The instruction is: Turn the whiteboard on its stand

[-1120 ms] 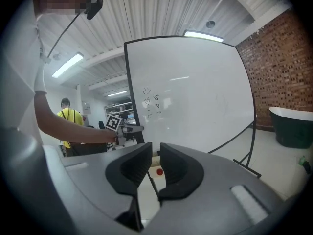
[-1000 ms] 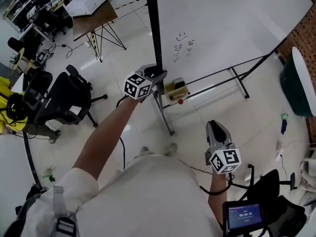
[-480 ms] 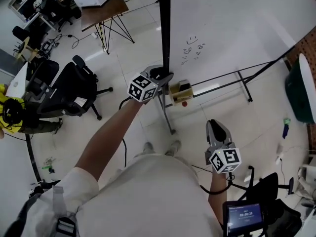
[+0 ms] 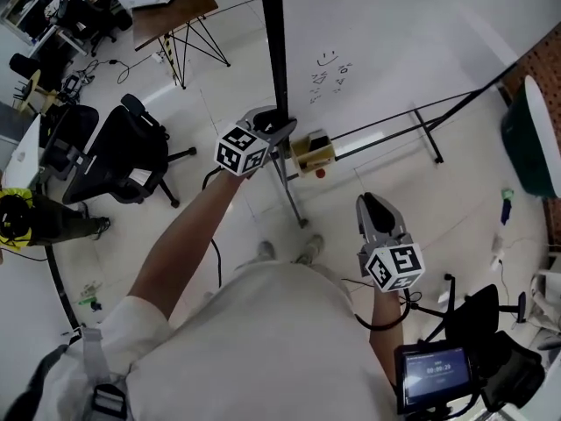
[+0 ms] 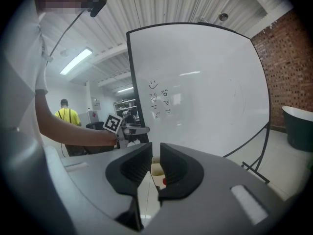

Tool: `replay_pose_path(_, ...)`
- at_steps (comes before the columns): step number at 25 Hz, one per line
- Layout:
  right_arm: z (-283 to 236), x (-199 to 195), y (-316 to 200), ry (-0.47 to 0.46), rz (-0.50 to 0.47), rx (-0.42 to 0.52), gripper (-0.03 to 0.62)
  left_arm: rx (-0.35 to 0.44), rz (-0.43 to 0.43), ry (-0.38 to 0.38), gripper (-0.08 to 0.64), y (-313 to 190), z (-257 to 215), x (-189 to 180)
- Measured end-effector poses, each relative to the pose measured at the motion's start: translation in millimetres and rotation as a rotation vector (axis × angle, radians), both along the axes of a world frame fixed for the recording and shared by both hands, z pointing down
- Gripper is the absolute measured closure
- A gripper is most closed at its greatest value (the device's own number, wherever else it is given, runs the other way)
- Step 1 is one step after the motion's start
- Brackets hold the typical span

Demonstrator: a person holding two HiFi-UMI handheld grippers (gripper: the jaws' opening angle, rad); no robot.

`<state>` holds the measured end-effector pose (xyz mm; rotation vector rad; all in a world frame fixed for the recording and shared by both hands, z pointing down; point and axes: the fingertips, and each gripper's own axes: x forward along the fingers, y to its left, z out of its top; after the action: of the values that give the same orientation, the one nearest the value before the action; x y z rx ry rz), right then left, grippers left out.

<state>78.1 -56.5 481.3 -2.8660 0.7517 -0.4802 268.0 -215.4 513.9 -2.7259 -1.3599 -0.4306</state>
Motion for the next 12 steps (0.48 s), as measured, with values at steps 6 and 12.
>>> replay_pose_path(6, 0, -4, -17, 0.003, 0.014, -0.002, 0.537, 0.001, 0.000, -0.004, 0.374, -18, 3, -12)
replay_pose_path(12, 10, -13, -67, 0.016, 0.021, -0.007, 0.537, -0.006, 0.000, 0.002, 0.374, -66, 14, -32)
